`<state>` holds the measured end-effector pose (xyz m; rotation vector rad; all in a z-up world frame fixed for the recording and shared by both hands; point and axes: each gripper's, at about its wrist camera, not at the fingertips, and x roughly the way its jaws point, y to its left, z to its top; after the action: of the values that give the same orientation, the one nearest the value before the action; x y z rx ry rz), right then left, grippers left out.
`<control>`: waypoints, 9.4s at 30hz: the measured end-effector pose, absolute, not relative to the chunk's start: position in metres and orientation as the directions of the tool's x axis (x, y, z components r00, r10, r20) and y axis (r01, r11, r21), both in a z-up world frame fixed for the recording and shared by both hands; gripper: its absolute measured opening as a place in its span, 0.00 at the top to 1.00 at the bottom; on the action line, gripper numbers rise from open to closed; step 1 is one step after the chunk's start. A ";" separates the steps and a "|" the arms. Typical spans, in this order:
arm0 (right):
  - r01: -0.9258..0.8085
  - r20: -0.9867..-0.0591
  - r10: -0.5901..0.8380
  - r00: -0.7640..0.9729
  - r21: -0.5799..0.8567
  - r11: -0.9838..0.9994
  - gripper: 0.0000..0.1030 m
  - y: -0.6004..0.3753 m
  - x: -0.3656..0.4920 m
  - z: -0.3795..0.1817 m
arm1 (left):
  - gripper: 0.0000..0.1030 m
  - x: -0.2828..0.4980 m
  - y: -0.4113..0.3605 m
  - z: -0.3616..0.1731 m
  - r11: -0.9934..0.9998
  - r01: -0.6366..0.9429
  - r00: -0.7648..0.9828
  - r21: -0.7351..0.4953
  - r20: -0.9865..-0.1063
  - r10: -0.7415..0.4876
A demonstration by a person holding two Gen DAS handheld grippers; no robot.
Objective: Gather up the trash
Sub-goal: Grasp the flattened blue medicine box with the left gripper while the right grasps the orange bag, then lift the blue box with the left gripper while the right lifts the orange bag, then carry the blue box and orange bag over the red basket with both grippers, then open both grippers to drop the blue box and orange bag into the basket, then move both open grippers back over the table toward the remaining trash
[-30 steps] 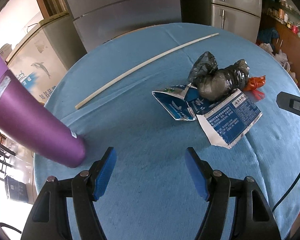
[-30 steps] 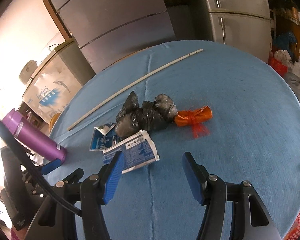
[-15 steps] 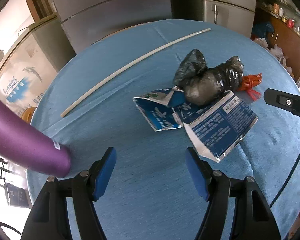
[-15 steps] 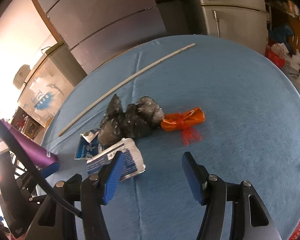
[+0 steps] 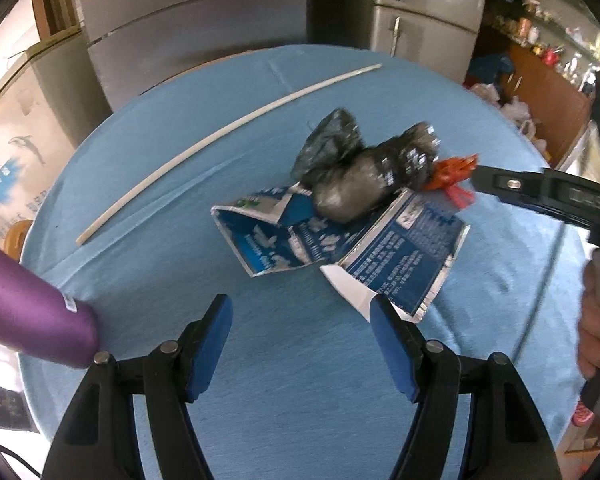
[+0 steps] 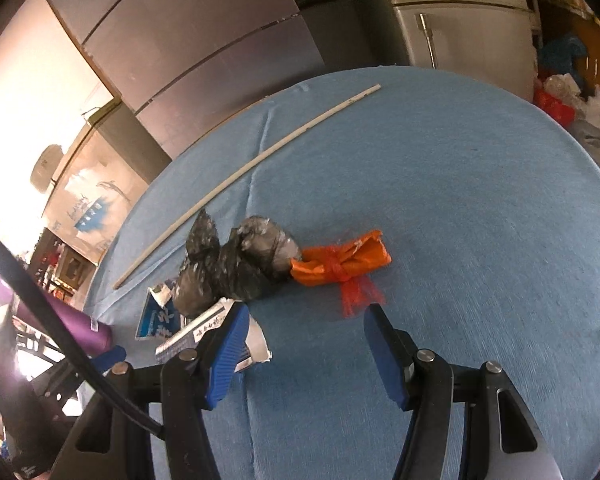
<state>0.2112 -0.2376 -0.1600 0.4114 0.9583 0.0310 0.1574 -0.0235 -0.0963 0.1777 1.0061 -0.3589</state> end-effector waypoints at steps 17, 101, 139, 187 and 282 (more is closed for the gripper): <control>0.379 -0.811 0.229 0.538 0.476 0.794 0.62 -0.263 0.265 -0.198 | 0.30 0.167 -0.066 -0.102 0.838 0.525 0.395 -0.150 -0.829 -0.396; 0.263 -0.764 0.106 0.636 0.344 0.901 0.67 -0.292 0.026 -0.137 | 0.31 0.042 -0.037 -0.115 0.836 0.522 0.372 -0.167 -0.838 -0.400; 0.239 -0.715 0.158 0.681 0.421 0.875 0.52 -0.314 0.010 -0.136 | 0.40 0.016 -0.048 -0.069 0.874 0.484 0.580 0.035 -0.761 -0.291; 0.275 -0.621 0.008 0.783 0.358 0.892 0.74 -0.331 -0.101 -0.080 | 0.40 -0.027 -0.137 -0.007 0.776 0.614 0.632 0.144 -0.679 -0.374; 0.240 -0.523 -0.076 0.849 0.253 0.937 0.23 -0.279 -0.107 -0.043 | 0.36 -0.030 -0.072 -0.028 0.843 0.521 0.648 0.135 -0.705 -0.288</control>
<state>-0.1075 -0.2795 -0.0426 0.3186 0.5330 -0.1695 -0.0302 -0.0720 -0.0284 0.3423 0.7323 -0.4696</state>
